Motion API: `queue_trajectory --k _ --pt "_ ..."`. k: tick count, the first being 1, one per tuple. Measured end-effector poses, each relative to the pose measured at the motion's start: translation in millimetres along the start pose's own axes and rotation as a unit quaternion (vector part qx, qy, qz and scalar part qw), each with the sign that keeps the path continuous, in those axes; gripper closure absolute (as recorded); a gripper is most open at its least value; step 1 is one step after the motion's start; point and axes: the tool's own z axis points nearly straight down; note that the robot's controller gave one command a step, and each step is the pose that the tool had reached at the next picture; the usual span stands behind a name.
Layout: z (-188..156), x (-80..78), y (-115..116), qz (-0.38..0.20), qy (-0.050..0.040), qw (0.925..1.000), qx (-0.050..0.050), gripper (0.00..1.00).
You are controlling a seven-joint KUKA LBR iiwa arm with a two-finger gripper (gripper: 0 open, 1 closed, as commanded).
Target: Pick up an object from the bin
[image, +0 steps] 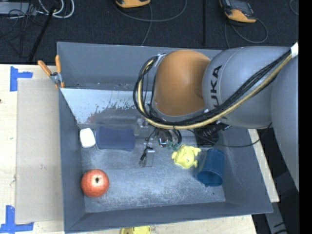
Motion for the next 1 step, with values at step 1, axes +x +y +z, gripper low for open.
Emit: queue_trajectory --k 1 --pt "-4.6 -1.1 -0.5 0.001 -0.0032 1.0000 0.000 0.00"
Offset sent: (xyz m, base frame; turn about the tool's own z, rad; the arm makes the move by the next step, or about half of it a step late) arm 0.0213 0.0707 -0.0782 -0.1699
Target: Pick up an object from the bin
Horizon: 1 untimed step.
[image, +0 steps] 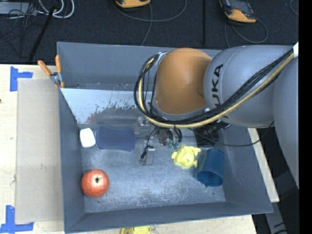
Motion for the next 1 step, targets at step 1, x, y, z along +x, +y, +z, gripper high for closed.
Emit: queue_trajectory --k 1 --pt "29.6 -10.8 26.9 -0.033 -0.0041 0.9995 0.000 0.00"
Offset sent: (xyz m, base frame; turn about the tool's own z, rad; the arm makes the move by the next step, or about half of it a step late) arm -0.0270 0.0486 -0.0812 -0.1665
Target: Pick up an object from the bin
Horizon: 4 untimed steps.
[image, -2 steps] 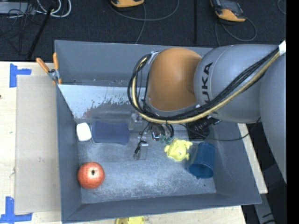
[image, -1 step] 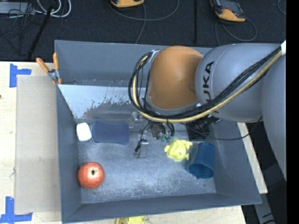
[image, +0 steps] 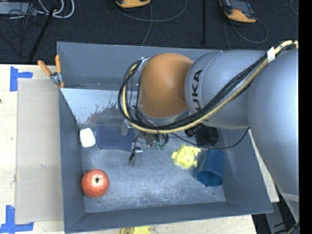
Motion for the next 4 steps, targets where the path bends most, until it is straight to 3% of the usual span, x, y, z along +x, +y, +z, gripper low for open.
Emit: queue_trajectory --k 1,3,4 --pt "44 29.0 20 -0.045 0.0031 0.9990 -0.001 0.00" --pt "81 63.4 75 -0.137 0.0045 0.9905 -0.001 0.00" --pt "81 48.2 93 -0.180 0.0049 0.9837 0.000 1.00"
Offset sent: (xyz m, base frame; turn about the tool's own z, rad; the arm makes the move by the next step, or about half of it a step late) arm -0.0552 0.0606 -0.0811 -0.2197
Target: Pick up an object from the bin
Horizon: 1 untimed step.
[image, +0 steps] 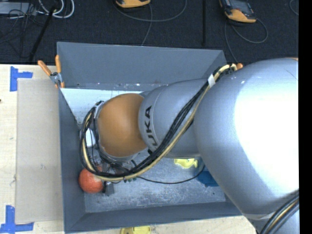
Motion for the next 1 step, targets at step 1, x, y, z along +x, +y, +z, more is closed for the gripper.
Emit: queue_trajectory --k 1 --pt "0.0 0.0 0.0 0.000 0.0000 1.0000 0.000 1.00"
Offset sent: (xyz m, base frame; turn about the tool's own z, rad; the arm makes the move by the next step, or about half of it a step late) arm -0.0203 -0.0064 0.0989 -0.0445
